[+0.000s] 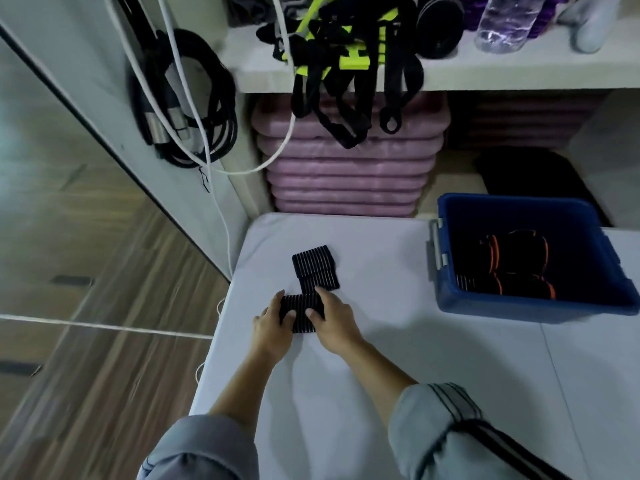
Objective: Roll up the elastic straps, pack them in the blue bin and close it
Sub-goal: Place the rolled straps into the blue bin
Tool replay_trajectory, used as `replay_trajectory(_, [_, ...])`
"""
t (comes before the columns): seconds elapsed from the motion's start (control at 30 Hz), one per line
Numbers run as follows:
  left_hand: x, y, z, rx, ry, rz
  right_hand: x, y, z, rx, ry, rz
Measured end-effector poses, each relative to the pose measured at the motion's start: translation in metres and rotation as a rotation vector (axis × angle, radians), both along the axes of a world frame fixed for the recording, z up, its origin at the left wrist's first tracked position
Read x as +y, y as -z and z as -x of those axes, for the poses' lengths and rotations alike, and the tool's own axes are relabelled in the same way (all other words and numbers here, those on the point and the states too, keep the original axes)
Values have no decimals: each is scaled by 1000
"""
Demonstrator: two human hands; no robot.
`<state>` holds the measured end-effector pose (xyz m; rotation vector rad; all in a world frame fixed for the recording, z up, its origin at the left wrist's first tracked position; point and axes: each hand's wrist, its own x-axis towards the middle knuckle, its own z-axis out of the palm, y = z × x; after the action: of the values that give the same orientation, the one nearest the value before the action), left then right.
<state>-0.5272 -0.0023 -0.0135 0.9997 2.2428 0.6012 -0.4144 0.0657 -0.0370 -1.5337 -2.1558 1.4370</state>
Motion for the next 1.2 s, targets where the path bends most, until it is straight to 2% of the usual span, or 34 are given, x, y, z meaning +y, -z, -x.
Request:
replay_trajectory(0.33, [-15,13,6,-19,38,-80,-10,8,5,6,13,-15])
replay_trajectory(0.63, [-24,5,-4,37,106,-142,-13,-7,-10,192,28,7])
replay_trajectory(0.83, [-16,-19,-24,310,240,-98,11,-55,-68,265,172,-70])
replay_trajectory(1.07, [39,-65,-85,287,396,-264,65,-150,-163,435,330,-205])
replay_trajectory(1.2, [79,-82,-127,273,436,-313,95,-171,-211,500,460,-174])
